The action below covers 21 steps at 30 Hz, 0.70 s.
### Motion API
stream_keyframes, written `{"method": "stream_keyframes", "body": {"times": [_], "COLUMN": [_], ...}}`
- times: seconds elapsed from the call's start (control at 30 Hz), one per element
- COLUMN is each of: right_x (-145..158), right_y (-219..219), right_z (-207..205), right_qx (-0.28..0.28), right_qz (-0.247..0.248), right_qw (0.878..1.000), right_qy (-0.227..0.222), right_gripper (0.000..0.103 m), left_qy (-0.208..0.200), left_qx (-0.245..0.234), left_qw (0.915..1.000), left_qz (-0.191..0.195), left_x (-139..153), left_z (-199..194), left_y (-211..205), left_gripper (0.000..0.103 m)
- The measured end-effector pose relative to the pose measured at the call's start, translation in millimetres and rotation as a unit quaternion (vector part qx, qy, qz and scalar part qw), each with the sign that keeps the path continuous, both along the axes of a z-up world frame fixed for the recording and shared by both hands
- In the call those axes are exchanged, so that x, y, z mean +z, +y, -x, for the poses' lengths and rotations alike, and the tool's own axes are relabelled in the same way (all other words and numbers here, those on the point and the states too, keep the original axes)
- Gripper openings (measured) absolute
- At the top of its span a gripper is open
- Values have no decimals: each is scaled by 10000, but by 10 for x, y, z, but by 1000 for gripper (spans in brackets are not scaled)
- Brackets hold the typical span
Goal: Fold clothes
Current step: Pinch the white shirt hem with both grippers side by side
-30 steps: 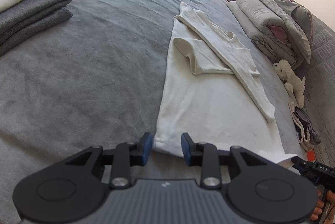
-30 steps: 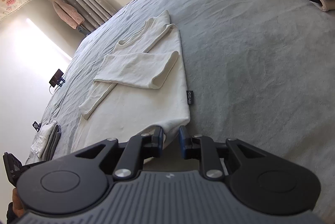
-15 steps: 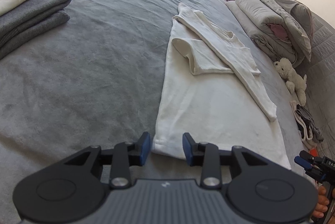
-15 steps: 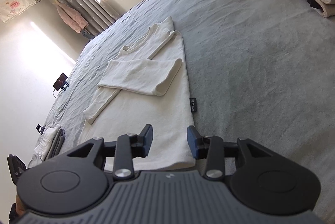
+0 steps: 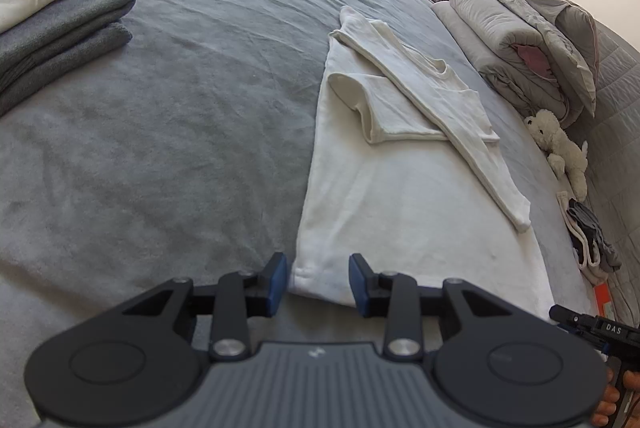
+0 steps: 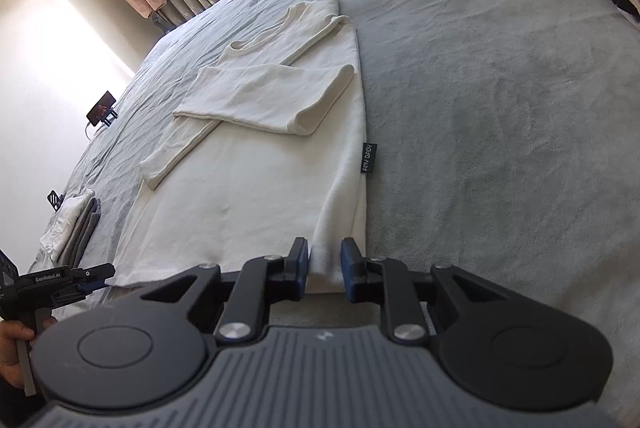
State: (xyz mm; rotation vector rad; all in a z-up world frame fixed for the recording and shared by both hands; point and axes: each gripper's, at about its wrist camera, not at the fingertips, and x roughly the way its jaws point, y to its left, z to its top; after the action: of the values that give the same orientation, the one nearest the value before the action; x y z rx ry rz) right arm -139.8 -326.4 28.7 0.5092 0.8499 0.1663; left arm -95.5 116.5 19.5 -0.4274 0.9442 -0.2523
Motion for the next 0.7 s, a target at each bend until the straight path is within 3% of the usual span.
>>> {"method": "stream_keyframes", "body": {"times": [0.7], "right_x": [-9], "right_y": [22], "right_z": [-10], "right_qx": [-3], "right_qz": [74], "right_qw": [10000], "right_qy": [56], "right_gripper": [25], "left_qy": [-14], "left_qx": [14], "left_qw": [10000], "left_qz": [-12], "left_x": [1], "left_z": [-2], "left_y": [2], "left_gripper": [34]}}
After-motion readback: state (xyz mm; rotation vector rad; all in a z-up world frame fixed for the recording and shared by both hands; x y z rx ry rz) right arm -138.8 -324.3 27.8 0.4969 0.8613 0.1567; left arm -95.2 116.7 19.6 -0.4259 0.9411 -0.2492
